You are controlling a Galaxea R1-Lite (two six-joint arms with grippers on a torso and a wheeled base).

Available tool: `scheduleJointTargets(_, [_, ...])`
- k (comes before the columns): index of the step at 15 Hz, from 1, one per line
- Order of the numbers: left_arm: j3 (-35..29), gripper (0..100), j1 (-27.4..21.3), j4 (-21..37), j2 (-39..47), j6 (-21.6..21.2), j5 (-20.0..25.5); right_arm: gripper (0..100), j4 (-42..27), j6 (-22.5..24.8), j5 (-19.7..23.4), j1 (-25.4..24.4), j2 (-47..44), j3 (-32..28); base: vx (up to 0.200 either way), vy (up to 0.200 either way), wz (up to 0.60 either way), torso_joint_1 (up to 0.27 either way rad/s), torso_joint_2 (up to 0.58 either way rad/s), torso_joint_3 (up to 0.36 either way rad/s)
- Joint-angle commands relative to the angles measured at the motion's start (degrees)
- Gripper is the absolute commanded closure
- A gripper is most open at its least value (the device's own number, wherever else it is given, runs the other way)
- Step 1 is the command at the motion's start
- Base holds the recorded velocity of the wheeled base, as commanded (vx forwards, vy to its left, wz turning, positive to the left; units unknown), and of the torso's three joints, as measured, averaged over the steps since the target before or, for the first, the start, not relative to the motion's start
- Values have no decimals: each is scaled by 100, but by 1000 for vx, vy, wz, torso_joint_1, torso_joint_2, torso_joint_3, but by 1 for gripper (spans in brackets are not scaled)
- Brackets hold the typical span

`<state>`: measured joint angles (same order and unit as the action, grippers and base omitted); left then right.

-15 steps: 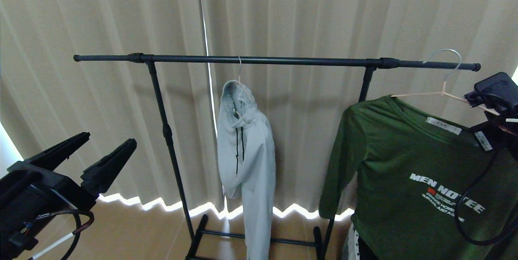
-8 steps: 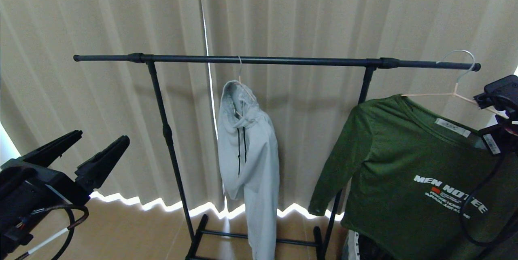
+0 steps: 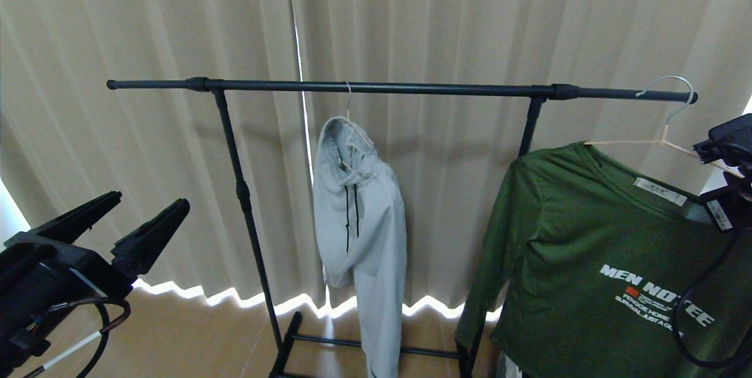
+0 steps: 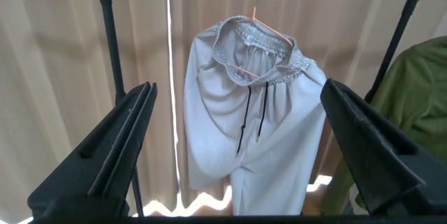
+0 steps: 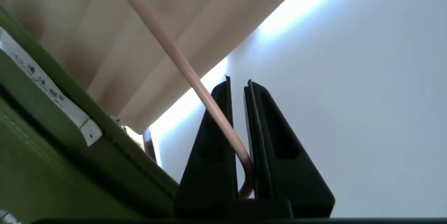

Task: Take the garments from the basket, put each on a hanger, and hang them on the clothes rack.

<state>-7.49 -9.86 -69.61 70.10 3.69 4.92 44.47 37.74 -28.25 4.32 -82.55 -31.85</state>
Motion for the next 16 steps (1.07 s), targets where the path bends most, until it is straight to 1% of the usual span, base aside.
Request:
scheduleJointTargets(1, [-7,0,2,-9,110,0,0,100,18,-4,12,-27,-77,4,0,0,0,0,0,0])
scheduleJointTargets(3, [-7,0,28,-9,127,9,0,100,18,-4,12,-27,-85,4,0,0,0,0,0,0])
scheduleJointTargets(15, [1,0,63,0,145,9,0,100,27,-4,12,-159,-85,13,200,0,0,2,4,2])
scheduleJointTargets(16, [1,0,72,-9,145,9,0,100,27,-4,12,-247,-85,21,200,0,0,12,2,-2])
